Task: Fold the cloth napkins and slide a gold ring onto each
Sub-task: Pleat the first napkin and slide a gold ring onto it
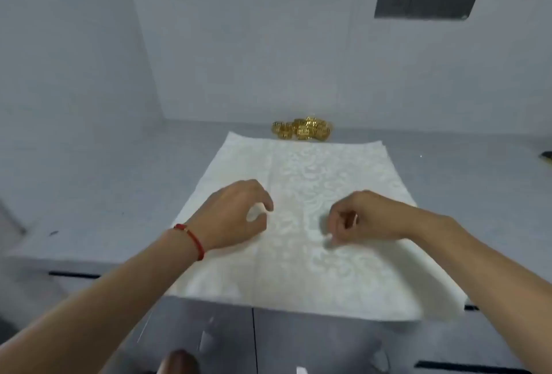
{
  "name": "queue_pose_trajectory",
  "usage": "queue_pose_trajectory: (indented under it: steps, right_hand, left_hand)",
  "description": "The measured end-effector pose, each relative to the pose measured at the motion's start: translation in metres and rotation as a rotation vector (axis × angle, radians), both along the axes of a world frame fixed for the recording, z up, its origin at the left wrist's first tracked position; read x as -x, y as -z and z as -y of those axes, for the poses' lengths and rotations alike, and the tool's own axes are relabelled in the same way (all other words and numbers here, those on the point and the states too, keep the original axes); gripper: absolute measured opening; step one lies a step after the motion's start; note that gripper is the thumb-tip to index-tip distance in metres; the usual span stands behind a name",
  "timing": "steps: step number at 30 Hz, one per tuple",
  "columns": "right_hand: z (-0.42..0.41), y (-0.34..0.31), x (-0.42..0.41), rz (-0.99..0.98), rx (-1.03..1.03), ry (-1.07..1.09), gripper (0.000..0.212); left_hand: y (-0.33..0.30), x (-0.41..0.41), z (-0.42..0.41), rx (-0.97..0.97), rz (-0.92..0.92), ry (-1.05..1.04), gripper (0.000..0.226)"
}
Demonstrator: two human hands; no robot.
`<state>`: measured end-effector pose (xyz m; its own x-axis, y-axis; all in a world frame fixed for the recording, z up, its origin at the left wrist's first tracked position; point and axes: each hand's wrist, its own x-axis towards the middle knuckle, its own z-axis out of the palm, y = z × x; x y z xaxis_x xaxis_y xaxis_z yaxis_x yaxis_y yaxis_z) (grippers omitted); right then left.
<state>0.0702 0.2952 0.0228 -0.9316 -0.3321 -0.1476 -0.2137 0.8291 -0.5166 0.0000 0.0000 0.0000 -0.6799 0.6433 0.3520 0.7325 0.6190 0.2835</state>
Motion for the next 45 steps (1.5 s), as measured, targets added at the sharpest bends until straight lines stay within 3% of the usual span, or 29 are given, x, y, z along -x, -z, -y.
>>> queue_pose_trajectory:
  steps: [4,7,13,15,19,21,23,26,28,32,35,38,40,42,45]
  right_hand:
    - [0.005,0.037,-0.035,0.113,0.119,0.029,0.033]
    - [0.002,0.047,-0.031,0.061,0.159,0.058,0.030]
    - [-0.003,0.045,-0.025,0.083,0.287,0.035,0.013]
    - [-0.005,0.042,-0.021,0.026,0.277,0.071,0.018]
    - [-0.001,0.042,-0.007,-0.214,0.104,0.186,0.022]
    - [0.007,0.043,-0.003,-0.276,-0.031,0.181,0.025]
    - [0.014,0.039,-0.003,-0.270,-0.182,0.184,0.046]
    - [0.022,0.035,-0.007,-0.281,-0.403,0.175,0.081]
    - [0.025,0.034,-0.009,-0.302,-0.444,0.185,0.074]
    - [0.002,0.025,-0.005,-0.275,-0.486,0.239,0.041]
    - [-0.040,0.017,0.000,-0.211,-0.475,0.385,0.032]
    - [-0.083,0.023,0.011,-0.176,-0.381,0.526,0.014]
    - [-0.098,0.027,0.020,-0.199,-0.208,0.589,0.023]
    - [-0.107,0.029,0.025,-0.259,-0.071,0.668,0.018]
    - [-0.116,0.036,0.029,-0.301,0.162,0.817,0.011]
  left_hand:
    - [0.038,-0.034,0.001,-0.047,0.155,0.151,0.018]
    - [0.056,-0.038,-0.008,-0.042,0.112,0.144,0.020]
    - [0.045,-0.036,-0.013,-0.058,0.215,0.146,0.005]
    - [0.032,-0.034,-0.013,0.015,0.292,0.119,0.013]
    - [0.013,-0.031,-0.021,0.336,0.390,0.048,0.066]
    - [0.013,-0.028,-0.030,0.421,0.277,0.013,0.059]
    - [0.014,-0.018,-0.037,0.366,0.188,-0.050,0.043]
    - [0.006,0.000,-0.036,0.162,0.311,-0.119,0.027]
    - [0.002,0.010,-0.035,0.143,0.312,-0.137,0.023]
    - [-0.011,0.027,-0.024,0.418,0.199,-0.205,0.041]
    - [-0.021,0.054,0.005,0.528,0.148,-0.345,0.036]
    - [-0.025,0.083,0.029,0.405,0.207,-0.466,0.014]
    - [-0.021,0.093,0.033,0.318,0.238,-0.553,0.010]
    - [-0.012,0.099,0.036,0.245,0.179,-0.700,0.005]
    - [0.002,0.110,0.045,-0.089,0.189,-0.748,0.009]
